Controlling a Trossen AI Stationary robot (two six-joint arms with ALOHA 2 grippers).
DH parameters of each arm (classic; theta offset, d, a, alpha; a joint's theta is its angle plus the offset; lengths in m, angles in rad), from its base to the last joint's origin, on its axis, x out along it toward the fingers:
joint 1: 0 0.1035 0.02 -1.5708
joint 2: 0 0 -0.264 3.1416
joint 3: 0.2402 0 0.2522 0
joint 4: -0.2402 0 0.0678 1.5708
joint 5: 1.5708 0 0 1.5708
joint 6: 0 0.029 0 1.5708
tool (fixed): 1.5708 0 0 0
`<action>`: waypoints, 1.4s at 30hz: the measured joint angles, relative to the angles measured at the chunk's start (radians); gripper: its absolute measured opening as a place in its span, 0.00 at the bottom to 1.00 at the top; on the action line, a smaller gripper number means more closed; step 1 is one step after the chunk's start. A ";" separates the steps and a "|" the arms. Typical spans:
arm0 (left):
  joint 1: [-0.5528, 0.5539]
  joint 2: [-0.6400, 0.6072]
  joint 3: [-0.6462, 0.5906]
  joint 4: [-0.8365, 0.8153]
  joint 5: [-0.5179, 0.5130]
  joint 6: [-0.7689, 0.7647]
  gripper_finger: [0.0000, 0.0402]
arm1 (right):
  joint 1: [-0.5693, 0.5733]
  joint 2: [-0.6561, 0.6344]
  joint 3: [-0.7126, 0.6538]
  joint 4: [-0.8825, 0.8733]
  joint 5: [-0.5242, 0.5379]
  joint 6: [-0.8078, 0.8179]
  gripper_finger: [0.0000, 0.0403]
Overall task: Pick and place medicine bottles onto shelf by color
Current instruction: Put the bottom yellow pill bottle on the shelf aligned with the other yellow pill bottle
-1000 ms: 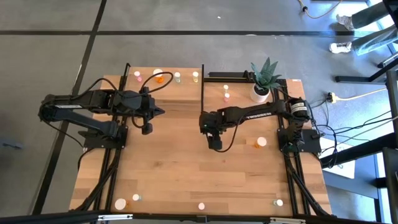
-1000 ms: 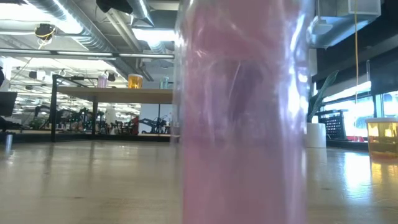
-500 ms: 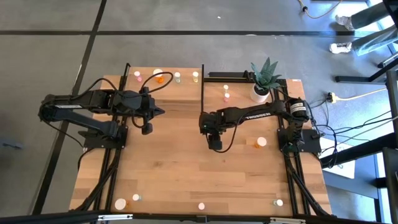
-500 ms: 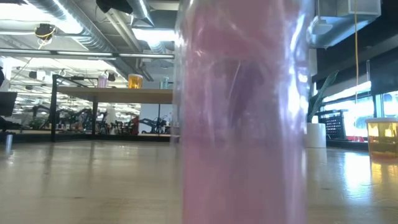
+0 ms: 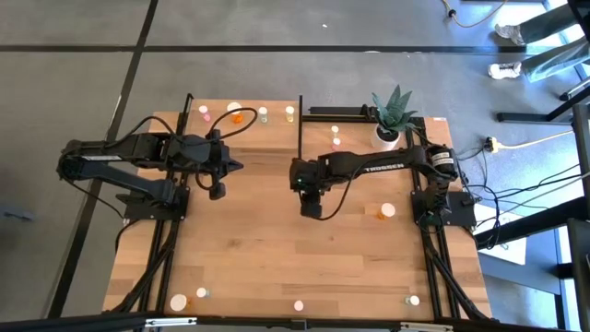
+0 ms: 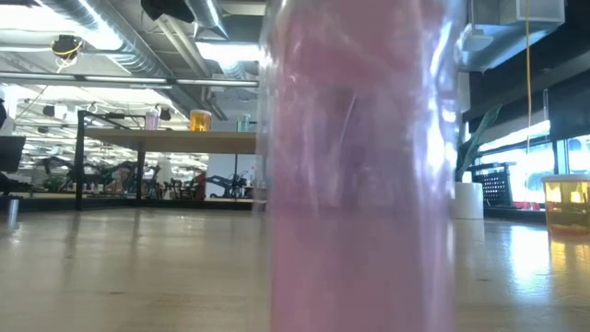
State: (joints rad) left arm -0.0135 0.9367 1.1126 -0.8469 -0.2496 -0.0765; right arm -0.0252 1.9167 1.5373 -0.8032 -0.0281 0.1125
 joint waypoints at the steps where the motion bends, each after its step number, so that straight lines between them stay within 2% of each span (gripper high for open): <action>1: 0.000 0.000 0.000 -0.001 0.000 0.000 0.00 | -0.002 0.000 0.033 -0.031 -0.001 0.016 0.30; 10: 0.000 0.000 0.000 -0.001 0.000 0.008 0.00 | -0.046 -0.002 0.343 -0.189 0.020 0.044 0.30; 16: 0.000 0.000 0.000 -0.001 0.000 0.008 0.00 | -0.129 -0.002 0.431 -0.225 0.074 0.038 0.30; 22: 0.000 0.000 0.000 -0.001 0.000 0.008 0.00 | -0.218 -0.002 0.454 -0.214 0.079 0.006 0.30; 27: 0.000 0.000 0.000 -0.001 0.000 0.007 0.00 | -0.271 0.002 0.455 -0.199 0.029 -0.041 0.30; 32: 0.000 0.000 0.000 0.004 0.000 0.006 0.00 | -0.294 0.027 0.455 -0.135 0.029 -0.097 0.30; 42: 0.001 0.008 0.000 0.008 -0.003 0.005 0.00 | -0.316 0.082 0.453 -0.134 0.034 -0.148 0.30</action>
State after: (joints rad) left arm -0.0124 0.9448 1.1126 -0.8388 -0.2531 -0.0719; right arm -0.3413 1.9982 1.9907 -0.9370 0.0063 -0.0358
